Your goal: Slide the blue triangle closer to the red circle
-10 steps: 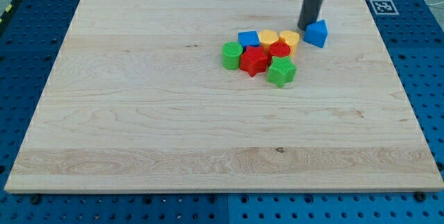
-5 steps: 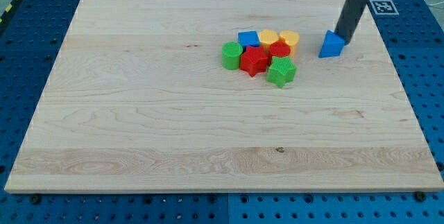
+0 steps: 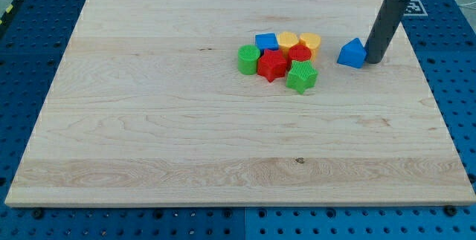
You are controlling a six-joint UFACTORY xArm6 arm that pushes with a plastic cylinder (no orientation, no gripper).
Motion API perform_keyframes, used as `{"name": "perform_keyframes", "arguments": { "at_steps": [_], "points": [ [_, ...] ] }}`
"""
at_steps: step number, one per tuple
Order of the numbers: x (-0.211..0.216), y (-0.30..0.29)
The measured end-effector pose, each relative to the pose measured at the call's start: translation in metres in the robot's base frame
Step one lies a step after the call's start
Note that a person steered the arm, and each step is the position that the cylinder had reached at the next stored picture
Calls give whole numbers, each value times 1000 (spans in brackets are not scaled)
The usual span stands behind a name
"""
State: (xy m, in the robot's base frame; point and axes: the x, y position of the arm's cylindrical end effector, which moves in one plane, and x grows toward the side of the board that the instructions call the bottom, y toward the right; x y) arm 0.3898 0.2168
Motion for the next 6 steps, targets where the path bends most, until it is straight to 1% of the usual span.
{"name": "perform_keyframes", "arguments": {
  "at_steps": [1,2,5,6],
  "points": [
    [-3,-12],
    [-20,-32],
    [-69,-46],
    [-65,-56]
  ]
}}
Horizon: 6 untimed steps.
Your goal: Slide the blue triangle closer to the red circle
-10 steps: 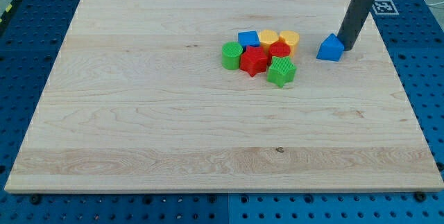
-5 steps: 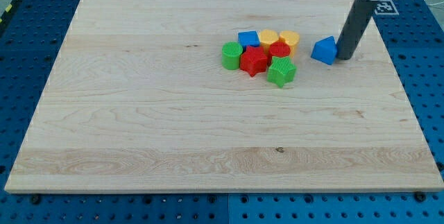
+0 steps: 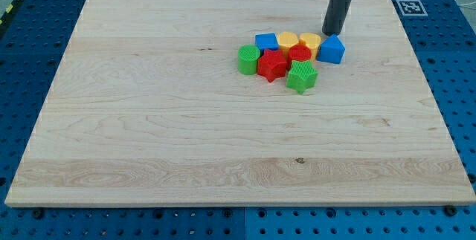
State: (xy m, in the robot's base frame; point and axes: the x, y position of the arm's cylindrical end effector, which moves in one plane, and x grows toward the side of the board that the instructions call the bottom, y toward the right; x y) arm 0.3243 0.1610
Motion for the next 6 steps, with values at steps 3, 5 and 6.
{"name": "perform_keyframes", "arguments": {
  "at_steps": [3,5,6],
  "points": [
    [45,2],
    [32,21],
    [51,40]
  ]
}}
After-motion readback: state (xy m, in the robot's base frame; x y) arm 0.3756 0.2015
